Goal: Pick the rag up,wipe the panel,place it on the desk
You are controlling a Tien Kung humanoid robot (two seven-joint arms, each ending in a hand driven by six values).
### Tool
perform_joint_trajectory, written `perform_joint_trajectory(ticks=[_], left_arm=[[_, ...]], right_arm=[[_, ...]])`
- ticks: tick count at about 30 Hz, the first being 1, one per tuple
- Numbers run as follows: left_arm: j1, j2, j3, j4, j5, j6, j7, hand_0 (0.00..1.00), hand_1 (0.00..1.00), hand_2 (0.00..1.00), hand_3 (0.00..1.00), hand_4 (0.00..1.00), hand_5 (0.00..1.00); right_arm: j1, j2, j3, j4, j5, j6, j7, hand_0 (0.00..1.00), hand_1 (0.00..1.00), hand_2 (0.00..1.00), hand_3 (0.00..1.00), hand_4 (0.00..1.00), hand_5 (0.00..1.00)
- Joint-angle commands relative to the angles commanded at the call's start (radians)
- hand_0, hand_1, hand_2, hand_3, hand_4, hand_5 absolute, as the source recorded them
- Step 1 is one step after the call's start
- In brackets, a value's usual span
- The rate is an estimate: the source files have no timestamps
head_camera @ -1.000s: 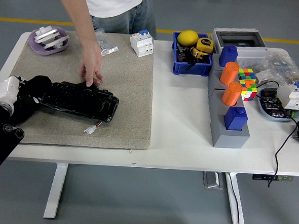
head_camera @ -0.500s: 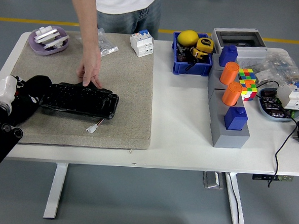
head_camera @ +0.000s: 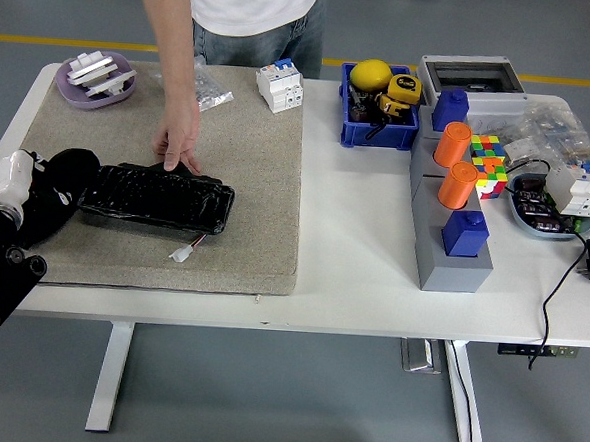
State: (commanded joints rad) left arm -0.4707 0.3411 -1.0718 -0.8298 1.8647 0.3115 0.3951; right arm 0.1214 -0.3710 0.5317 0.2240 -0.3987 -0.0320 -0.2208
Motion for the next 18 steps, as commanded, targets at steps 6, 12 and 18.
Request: perform_joint_trajectory(ticks=[6,12,18], left_arm=[[-0.001,-0.002,0.003,0.012,0.006,0.027,-0.010,0.235,0.422,0.536,0.546,0.659,0.002],[0.001,-0.003,0.002,0.013,0.017,0.058,-0.025,0.210,0.353,0.524,0.544,0.584,0.002],[0.003,-0.002,-0.005,0.009,0.024,0.071,-0.030,0.199,0.345,0.524,0.551,0.569,0.002]], right_arm=[[-0.003,-0.001,0.000,0.000,-0.001,-0.001,0.000,0.738,0.595,0.606,0.552,0.928,0.452],[-0.002,0.000,0.005,0.000,-0.003,-0.003,0.001,0.738,0.594,0.607,0.553,0.927,0.452],[-0.002,0.001,0.009,0.000,-0.005,-0.005,0.002,0.738,0.594,0.606,0.553,0.927,0.451]])
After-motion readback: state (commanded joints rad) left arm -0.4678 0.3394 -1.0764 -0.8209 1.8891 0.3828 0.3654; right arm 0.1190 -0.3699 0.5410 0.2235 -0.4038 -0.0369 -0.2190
